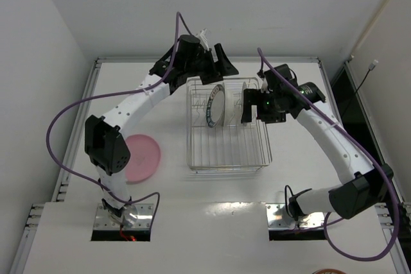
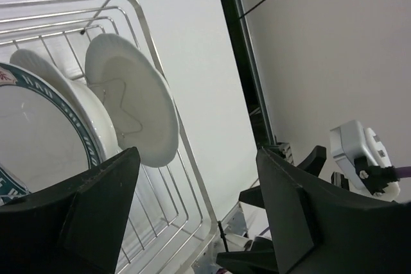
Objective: Load the plates into the dish rack
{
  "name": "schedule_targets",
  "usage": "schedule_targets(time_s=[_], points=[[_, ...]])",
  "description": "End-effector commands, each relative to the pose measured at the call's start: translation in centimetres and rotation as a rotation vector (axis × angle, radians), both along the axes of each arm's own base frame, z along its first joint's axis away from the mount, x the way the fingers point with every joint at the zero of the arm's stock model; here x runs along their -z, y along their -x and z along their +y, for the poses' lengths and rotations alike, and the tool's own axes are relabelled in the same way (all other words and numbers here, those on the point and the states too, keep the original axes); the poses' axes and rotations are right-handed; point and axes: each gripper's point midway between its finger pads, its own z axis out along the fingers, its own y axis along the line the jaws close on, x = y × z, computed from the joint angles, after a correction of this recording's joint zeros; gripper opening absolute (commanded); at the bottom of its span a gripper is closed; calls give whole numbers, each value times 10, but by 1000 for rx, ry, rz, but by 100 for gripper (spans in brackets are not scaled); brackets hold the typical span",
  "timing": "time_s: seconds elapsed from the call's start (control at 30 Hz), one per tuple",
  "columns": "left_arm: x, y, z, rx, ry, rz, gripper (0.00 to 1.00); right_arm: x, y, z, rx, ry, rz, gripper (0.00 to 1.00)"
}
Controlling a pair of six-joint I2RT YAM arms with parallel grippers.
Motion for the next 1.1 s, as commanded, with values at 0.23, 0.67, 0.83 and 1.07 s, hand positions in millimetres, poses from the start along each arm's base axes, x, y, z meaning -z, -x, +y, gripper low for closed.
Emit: schedule_targets(time_s=[0.23, 0.67, 0.83, 1.07], points=[[-106, 6, 52, 5, 7, -272, 88, -8, -12, 10, -7, -61, -60, 87], [29, 48, 268, -636, -822, -56, 100, 5, -19, 25, -55, -109, -34, 87], [131, 93, 281, -528, -960, 248, 100, 10, -25, 33, -70, -126, -19, 87], [191, 124, 261, -464, -855, 418, 100, 18, -22, 35, -87, -130, 1, 88]])
